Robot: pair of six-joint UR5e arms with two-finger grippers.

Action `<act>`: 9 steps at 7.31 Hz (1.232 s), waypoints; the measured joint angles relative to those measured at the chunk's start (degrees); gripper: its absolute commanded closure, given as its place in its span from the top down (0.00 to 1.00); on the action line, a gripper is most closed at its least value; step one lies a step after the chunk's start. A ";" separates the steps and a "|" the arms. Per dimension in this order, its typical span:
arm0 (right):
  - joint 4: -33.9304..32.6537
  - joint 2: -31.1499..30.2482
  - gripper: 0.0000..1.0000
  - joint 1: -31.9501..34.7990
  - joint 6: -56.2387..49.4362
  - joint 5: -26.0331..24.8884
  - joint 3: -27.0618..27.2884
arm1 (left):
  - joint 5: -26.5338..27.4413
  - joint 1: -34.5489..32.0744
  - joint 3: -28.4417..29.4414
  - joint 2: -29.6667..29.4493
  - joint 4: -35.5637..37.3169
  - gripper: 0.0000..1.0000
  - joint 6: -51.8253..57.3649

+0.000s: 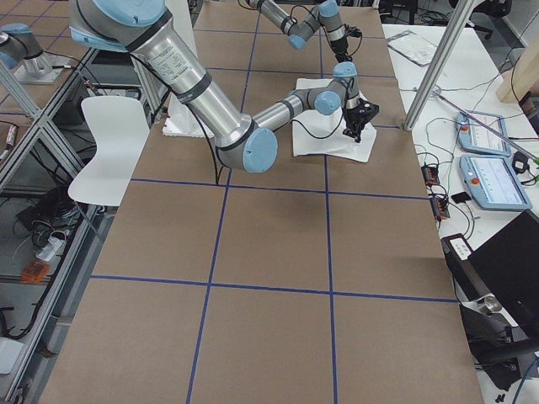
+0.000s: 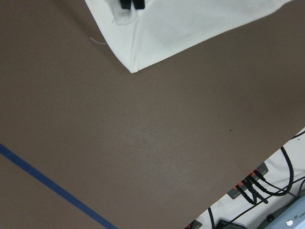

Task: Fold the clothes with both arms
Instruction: 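Lay the hem down near the collar and open both grippers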

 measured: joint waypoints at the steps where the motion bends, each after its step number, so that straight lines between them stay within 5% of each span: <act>1: 0.45 0.11 0.00 0.19 -0.47 -0.08 -1.06 | 0.81 0.01 1.83 -0.50 -1.19 0.00 0.39; 6: 4.83 0.19 0.00 0.42 -0.79 -0.22 -5.49 | 1.47 0.11 5.88 -1.35 -3.65 0.00 1.50; 7: 6.08 0.25 0.00 0.40 -0.76 -0.20 -6.31 | 1.48 0.14 6.39 -1.46 -4.07 0.13 1.52; 9: 6.89 0.53 0.33 0.38 -0.73 -0.12 -6.86 | 1.48 0.26 7.70 -2.07 -4.31 0.29 1.53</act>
